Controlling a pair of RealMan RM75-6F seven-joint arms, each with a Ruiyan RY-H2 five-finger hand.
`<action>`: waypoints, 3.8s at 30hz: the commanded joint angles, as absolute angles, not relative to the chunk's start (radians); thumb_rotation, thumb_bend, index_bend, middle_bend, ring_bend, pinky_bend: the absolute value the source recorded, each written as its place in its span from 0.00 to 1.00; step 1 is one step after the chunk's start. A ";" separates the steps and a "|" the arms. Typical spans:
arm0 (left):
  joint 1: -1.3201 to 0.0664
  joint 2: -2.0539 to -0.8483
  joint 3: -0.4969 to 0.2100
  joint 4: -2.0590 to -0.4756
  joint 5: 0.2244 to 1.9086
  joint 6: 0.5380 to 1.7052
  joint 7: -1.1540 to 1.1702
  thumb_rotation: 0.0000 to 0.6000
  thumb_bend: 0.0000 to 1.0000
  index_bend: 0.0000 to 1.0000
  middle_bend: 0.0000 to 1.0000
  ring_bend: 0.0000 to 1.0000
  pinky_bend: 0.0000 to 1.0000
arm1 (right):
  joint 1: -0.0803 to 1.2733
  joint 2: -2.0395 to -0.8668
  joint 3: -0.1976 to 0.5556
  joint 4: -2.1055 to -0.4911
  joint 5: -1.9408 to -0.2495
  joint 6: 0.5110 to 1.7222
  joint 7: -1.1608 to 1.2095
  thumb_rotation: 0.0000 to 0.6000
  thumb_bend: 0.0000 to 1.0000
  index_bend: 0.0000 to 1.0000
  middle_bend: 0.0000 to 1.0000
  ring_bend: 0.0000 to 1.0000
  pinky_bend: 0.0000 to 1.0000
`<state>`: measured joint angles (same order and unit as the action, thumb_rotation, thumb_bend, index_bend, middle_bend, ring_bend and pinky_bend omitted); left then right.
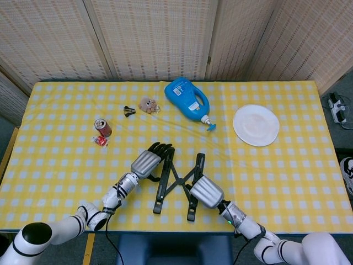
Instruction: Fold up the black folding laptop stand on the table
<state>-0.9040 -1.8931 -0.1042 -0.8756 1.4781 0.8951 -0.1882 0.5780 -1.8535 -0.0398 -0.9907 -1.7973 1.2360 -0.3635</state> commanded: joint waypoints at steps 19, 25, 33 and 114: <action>-0.911 -1.887 -0.111 -0.935 1.466 0.884 -0.171 1.00 0.15 0.00 0.04 0.00 0.00 | 0.620 -1.928 -0.020 -1.012 -1.795 1.221 -0.424 1.00 0.21 0.59 0.79 0.79 0.79; -0.889 -1.843 -0.124 -0.966 1.452 0.914 -0.161 1.00 0.15 0.00 0.03 0.00 0.00 | 0.642 -1.825 -0.030 -1.182 -1.777 1.156 -0.414 1.00 0.21 0.36 0.59 0.67 0.78; -0.844 -1.740 -0.136 -1.063 1.435 0.966 -0.147 1.00 0.15 0.00 0.01 0.00 0.00 | 0.759 -1.581 0.012 -1.533 -1.623 0.840 -0.450 1.00 0.21 0.01 0.14 0.24 0.24; -0.530 -1.315 -0.168 -1.548 1.268 1.270 0.150 1.00 0.20 0.00 0.00 0.00 0.00 | 0.552 -1.171 -0.109 -1.835 -1.404 1.429 -0.438 1.00 0.40 0.03 0.16 0.17 0.09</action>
